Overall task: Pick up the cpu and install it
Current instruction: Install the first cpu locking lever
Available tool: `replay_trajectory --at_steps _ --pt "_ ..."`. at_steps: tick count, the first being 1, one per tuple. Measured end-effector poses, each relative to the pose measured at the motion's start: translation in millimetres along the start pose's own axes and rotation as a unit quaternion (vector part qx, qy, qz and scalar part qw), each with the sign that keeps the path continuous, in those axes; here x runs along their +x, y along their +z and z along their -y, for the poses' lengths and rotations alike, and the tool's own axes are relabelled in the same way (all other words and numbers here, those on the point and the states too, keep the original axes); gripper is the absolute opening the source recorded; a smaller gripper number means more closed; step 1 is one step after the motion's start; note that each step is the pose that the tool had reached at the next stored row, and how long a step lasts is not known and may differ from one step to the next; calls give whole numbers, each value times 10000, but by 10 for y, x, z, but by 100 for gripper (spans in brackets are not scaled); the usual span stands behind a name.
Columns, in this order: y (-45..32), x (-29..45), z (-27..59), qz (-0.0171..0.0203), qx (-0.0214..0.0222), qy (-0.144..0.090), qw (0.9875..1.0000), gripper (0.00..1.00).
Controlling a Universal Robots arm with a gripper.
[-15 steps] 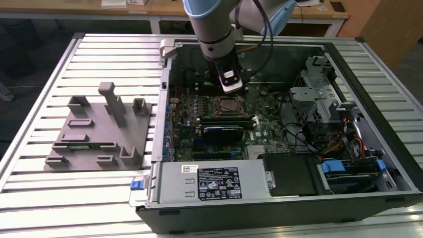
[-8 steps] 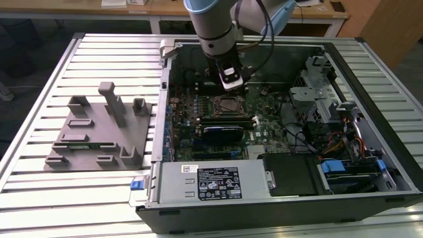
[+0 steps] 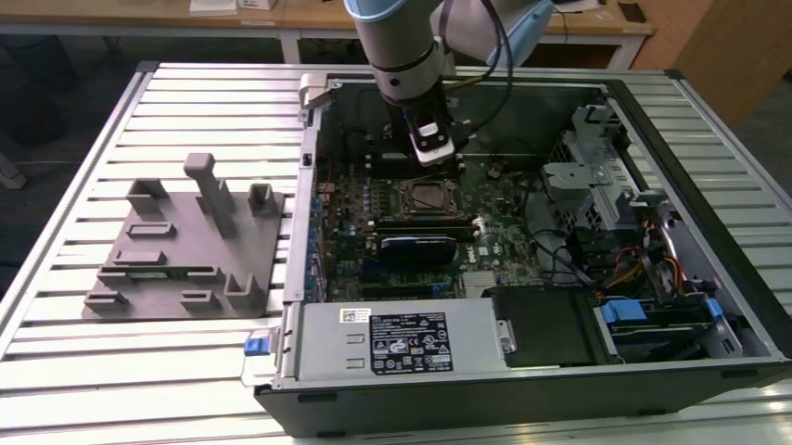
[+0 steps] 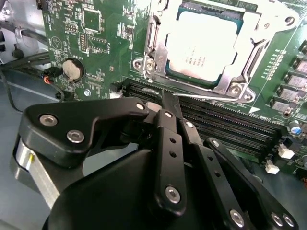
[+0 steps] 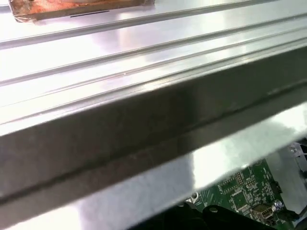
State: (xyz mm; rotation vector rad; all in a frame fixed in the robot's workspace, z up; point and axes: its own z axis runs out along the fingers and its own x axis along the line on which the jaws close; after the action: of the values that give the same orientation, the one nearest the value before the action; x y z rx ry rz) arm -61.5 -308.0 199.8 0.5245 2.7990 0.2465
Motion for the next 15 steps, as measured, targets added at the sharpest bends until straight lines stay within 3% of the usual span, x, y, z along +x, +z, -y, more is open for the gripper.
replay_trajectory --at_steps 9,15 --pt "21 12 7 13 27 94 10000 11" --pt "40 17 11 -40 -3 -62 10000 11"
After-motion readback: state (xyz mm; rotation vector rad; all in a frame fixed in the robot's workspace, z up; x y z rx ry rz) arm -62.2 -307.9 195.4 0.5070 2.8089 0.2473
